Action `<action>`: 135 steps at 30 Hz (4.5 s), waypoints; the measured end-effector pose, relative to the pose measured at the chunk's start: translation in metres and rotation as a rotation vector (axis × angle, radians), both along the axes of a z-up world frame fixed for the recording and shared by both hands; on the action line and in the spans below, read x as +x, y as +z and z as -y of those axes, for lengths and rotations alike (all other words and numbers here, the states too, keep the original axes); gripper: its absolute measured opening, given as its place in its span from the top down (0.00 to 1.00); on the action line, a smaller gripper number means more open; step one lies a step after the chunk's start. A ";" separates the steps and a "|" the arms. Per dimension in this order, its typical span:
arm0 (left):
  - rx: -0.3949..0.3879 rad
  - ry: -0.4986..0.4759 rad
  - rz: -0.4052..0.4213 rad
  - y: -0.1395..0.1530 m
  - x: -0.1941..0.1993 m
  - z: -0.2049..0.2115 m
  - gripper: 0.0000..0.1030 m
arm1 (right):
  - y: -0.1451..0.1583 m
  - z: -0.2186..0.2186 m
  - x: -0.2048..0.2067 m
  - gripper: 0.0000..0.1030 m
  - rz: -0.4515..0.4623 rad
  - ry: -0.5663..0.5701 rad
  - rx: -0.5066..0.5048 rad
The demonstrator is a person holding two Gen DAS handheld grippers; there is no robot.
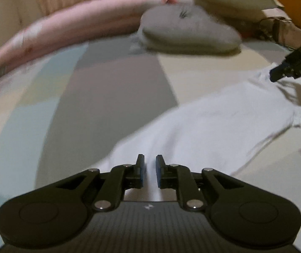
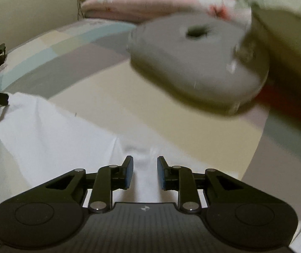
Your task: Fold clothes
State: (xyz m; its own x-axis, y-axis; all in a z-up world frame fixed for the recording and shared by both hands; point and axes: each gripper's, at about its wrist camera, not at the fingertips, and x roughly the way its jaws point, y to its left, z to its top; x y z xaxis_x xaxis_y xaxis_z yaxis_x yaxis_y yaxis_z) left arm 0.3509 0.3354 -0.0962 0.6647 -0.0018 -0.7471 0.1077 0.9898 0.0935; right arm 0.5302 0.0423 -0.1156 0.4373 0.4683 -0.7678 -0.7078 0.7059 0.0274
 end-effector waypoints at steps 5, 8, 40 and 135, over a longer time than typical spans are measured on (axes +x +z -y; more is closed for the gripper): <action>-0.006 0.159 -0.005 -0.009 -0.002 -0.038 0.69 | -0.020 -0.013 0.003 0.67 0.024 -0.042 -0.031; 0.024 0.302 -0.012 -0.002 0.000 -0.064 0.77 | -0.015 -0.016 -0.001 0.65 0.031 -0.040 -0.030; 0.046 0.253 0.132 0.006 -0.014 -0.046 0.49 | 0.082 -0.025 -0.137 0.29 0.149 0.140 0.084; -0.084 0.102 -0.020 -0.033 0.136 0.336 0.20 | -0.018 0.390 -0.073 0.00 -0.126 -0.837 0.468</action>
